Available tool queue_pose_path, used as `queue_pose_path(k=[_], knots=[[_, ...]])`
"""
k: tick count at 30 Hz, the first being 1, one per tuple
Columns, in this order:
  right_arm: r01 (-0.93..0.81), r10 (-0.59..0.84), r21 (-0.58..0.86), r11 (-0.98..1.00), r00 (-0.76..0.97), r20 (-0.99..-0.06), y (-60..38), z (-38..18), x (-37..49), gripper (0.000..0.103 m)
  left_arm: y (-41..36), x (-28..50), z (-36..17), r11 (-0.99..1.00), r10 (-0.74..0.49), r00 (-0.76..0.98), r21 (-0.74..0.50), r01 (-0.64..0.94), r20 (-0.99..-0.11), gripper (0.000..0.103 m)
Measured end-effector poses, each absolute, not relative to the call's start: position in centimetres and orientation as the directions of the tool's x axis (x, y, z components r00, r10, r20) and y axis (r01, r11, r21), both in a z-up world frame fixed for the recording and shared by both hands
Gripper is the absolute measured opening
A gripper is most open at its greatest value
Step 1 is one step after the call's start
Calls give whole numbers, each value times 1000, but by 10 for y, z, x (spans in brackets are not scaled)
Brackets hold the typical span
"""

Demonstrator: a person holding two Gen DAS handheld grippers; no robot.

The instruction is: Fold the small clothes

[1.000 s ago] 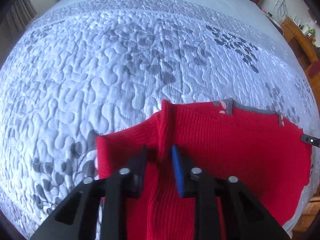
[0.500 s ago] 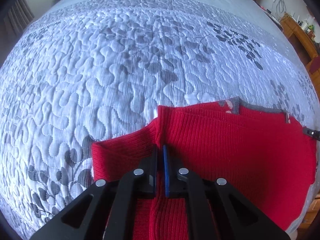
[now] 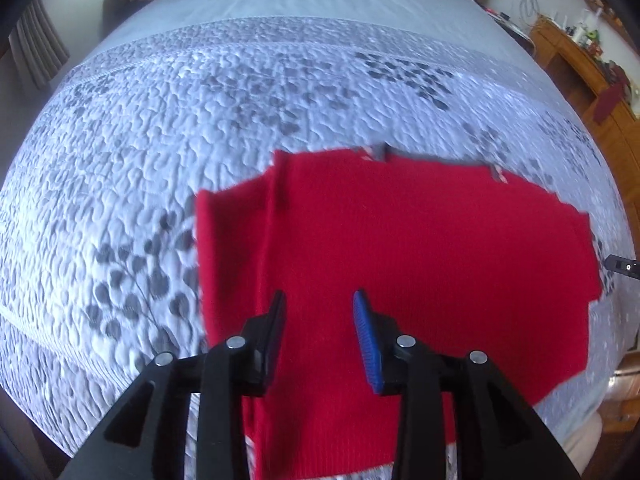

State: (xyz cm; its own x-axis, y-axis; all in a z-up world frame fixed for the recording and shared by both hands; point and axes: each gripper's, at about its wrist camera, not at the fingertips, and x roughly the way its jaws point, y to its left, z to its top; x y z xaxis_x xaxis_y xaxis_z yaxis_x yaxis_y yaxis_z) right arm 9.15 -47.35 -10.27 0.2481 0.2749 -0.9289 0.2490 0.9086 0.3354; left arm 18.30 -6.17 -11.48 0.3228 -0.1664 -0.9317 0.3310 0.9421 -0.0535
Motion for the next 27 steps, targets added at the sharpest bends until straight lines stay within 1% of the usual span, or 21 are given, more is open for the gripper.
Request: queue_pose_path(k=[4,10,13,16,17,18,20,22,23,24,25,27], knots=[[270,280,335,903,222,-934,-472,-117,69,70,-74,167,-116,939,-175,330,-56,338,-928,39],[298,411,470,831,241,-879,-471,-138,63,72,-94,162,-127,936,-192,307,-79,343,-932,39],[309,453,510,803,240,-859,-467,-149,67,74,-104,164,-137,933,-170,300,-55,356,-939,39],[319,464,521,792,240,-852,-465,-156,70,75,-106,168,-149,932,-157,275,-50,360,-949,40],[324,459,517,792,240,-855,-465,-159,71,73,-105,170,-156,933,-154,265,-52,357,-952,40],[325,452,512,795,243,-858,-465,-159,71,66,-104,171,-160,933,-153,259,-52,356,-954,40],[315,447,510,801,253,-858,-464,-159,72,59,-104,170,-164,930,-159,263,-55,363,-952,41],[320,463,529,786,263,-847,-465,-160,74,51,-104,170,-167,927,-158,263,-51,372,-952,41],[322,473,540,778,264,-840,-466,-162,75,41,-104,170,-169,927,-159,260,-53,372,-952,42],[318,504,568,759,266,-822,-465,-164,76,27,-104,171,-170,927,-162,255,-58,372,-953,42],[317,525,589,743,268,-808,-466,-165,76,22,-103,172,-170,927,-167,249,-66,370,-954,42],[321,515,579,750,268,-815,-465,-163,76,20,-100,176,-171,927,-190,228,-97,363,-955,42]])
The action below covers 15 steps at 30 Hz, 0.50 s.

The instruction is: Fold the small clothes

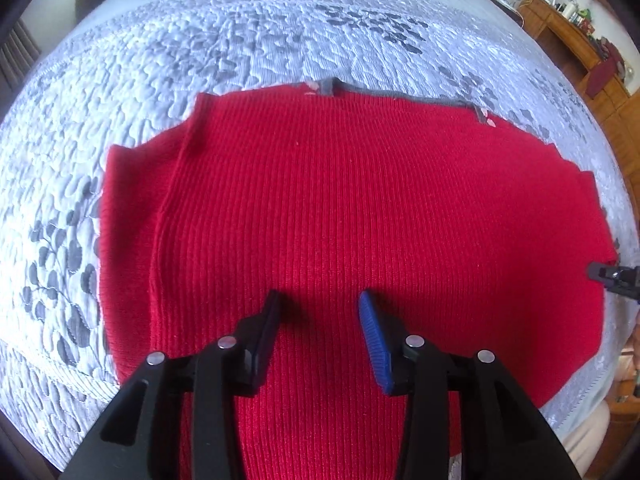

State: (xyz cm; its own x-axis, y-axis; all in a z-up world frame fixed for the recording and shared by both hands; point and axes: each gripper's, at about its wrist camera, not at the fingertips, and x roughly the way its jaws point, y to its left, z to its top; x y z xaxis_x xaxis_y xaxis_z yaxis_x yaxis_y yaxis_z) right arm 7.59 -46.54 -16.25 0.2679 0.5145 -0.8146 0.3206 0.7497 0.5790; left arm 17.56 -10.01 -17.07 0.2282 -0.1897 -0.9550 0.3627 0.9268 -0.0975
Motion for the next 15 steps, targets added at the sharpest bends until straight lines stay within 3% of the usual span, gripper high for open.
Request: queue_pose_path(k=[5,10,15], knots=[[315,378,444,839,249,-892,-446,-135,79,17,-87,182,-173,920,-263,176,-192,342,-949,42],[205,212,264,942,247,-946,-390,-92,102,16,-91,181,-173,913,-259,169,-184,365,-951,42],[4,206,215,977,266,-942,-310,-67,125,15,-80,187,-173,903,-328,135,-268,335,-935,42]])
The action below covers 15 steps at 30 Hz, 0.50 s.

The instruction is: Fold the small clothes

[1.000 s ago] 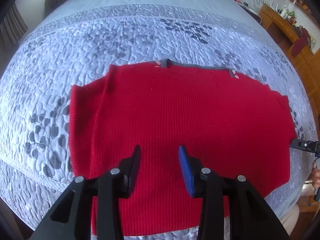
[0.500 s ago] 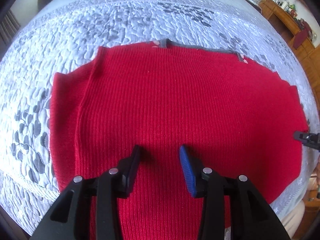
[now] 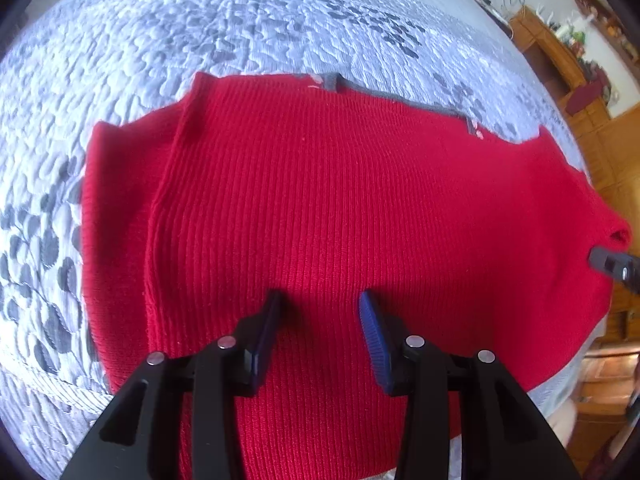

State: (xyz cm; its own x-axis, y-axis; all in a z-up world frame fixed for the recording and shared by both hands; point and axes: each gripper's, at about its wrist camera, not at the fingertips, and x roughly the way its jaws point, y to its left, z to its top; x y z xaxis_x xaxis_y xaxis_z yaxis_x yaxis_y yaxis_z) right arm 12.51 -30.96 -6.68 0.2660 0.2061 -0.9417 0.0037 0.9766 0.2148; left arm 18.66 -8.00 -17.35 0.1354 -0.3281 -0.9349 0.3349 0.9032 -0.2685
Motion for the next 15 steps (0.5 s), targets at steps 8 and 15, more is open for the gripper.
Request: queue_pose_path(k=[8,15], knots=[[-196,368,324,925,264,-892,-260,-59,111,47,-66,190,-173,888,-400,100,-358,288,-911,42],[-302,334,260,917,226,-915,-255,-69,59,62,-66,187,-173,893,-390,106,-347,288,-915,42]])
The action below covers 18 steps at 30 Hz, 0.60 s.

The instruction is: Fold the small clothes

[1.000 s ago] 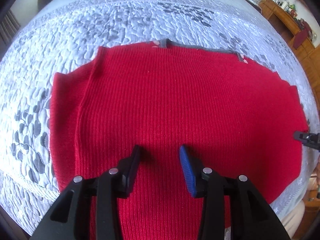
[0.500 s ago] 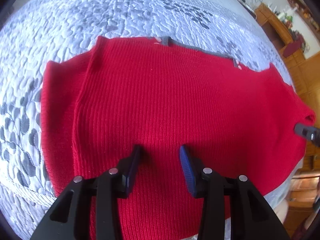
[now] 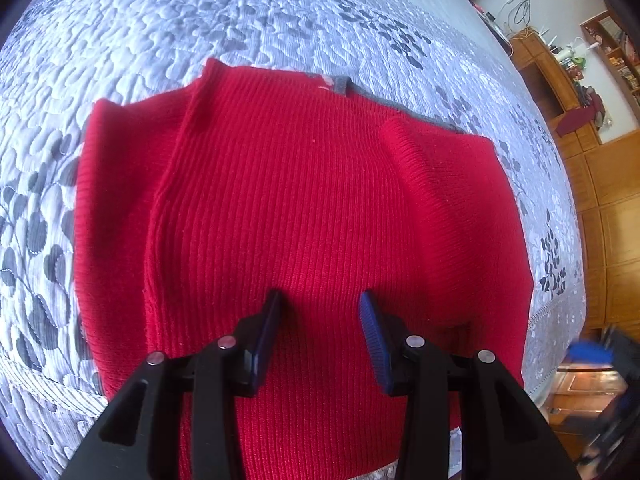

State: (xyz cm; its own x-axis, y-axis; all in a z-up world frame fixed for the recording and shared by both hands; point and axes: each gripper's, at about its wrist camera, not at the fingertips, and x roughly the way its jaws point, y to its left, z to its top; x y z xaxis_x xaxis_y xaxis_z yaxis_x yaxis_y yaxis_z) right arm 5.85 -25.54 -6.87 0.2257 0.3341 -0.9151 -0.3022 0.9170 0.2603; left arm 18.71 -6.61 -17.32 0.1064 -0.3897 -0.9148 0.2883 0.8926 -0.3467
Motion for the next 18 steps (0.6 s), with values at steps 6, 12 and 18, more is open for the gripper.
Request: queue_pose_path(k=[6,12,18], knots=[[-371,298,214,904,187,-936,-223,-105,41,60,-70,189,-168,910,-352,90,-318,267,-932,43],[-353,238,161,922,189,-953,-209,-131,50,49,-62,186,-153,929,-328,66,-308,206,-942,51],[-270,303,246,931,193,-933,-234,-131,62,8,-61,180,-143,920,-353,68,-334,204,-933,54]])
